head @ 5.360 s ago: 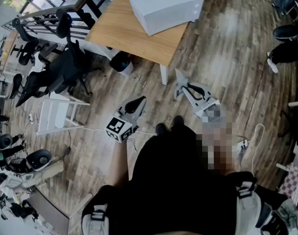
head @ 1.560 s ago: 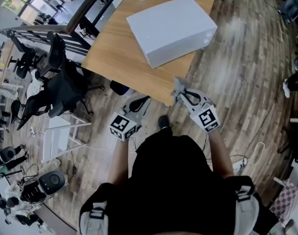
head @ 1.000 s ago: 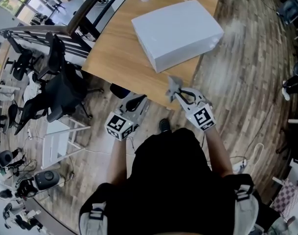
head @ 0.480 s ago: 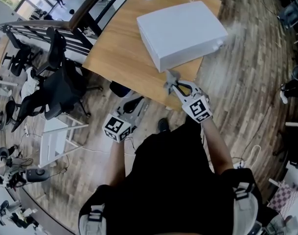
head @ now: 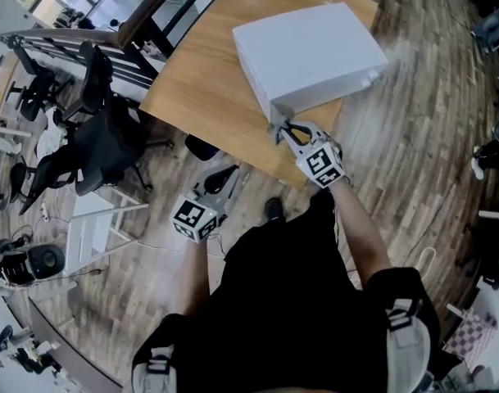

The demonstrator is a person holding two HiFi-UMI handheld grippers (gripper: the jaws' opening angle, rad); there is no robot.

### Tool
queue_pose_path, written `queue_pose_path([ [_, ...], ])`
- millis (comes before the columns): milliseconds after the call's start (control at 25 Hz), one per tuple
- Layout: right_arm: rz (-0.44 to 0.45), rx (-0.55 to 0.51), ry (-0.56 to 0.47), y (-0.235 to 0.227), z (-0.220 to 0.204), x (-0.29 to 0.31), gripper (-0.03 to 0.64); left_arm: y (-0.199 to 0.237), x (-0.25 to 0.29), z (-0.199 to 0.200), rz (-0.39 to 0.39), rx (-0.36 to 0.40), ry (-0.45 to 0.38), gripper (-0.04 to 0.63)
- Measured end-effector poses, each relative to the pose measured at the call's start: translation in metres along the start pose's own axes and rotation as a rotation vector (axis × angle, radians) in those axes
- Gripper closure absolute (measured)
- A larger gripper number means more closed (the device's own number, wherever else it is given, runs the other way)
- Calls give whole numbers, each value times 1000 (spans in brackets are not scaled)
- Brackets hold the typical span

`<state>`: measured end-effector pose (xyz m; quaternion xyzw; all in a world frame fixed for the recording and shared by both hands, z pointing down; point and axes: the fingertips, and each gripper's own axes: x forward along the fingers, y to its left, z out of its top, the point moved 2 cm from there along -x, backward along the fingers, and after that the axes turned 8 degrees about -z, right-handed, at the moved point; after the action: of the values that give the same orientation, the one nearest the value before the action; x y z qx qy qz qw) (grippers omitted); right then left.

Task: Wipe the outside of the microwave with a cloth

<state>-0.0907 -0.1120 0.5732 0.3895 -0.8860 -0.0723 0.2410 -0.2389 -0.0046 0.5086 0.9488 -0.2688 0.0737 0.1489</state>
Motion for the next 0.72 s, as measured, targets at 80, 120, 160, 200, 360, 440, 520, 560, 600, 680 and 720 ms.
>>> queue_pose_path([
  [80, 8, 12, 7, 0, -4, 7, 580, 1, -2, -1, 13, 4, 2, 594],
  [120, 13, 15, 11, 0, -6, 11, 580, 1, -4, -1, 21, 5, 2, 594],
  [160, 18, 15, 15, 0, -8, 13, 580, 2, -5, -2, 31, 4, 2, 594],
  [200, 23, 13, 19, 0, -10, 16, 580, 2, -6, -2, 41, 0, 0, 594],
  [360, 20, 26, 27, -8, -13, 29, 580, 2, -11, -4, 85, -21, -13, 594],
  [440, 10, 44, 30, -14, -13, 37, 580, 0, -10, -4, 100, -20, -20, 594],
  [520, 5, 50, 35, -20, -14, 45, 580, -2, -8, -4, 112, -22, -26, 594],
  [560, 4, 48, 37, -22, -14, 47, 580, -4, -7, -4, 118, -27, -28, 594],
  [600, 5, 46, 38, -23, -14, 50, 580, -5, -6, -3, 125, -34, -28, 594],
  [680, 7, 43, 36, -25, -12, 53, 580, -8, -7, -4, 140, -47, -26, 594],
  [720, 8, 42, 36, -25, -11, 55, 580, -9, -8, -4, 148, -49, -27, 594],
])
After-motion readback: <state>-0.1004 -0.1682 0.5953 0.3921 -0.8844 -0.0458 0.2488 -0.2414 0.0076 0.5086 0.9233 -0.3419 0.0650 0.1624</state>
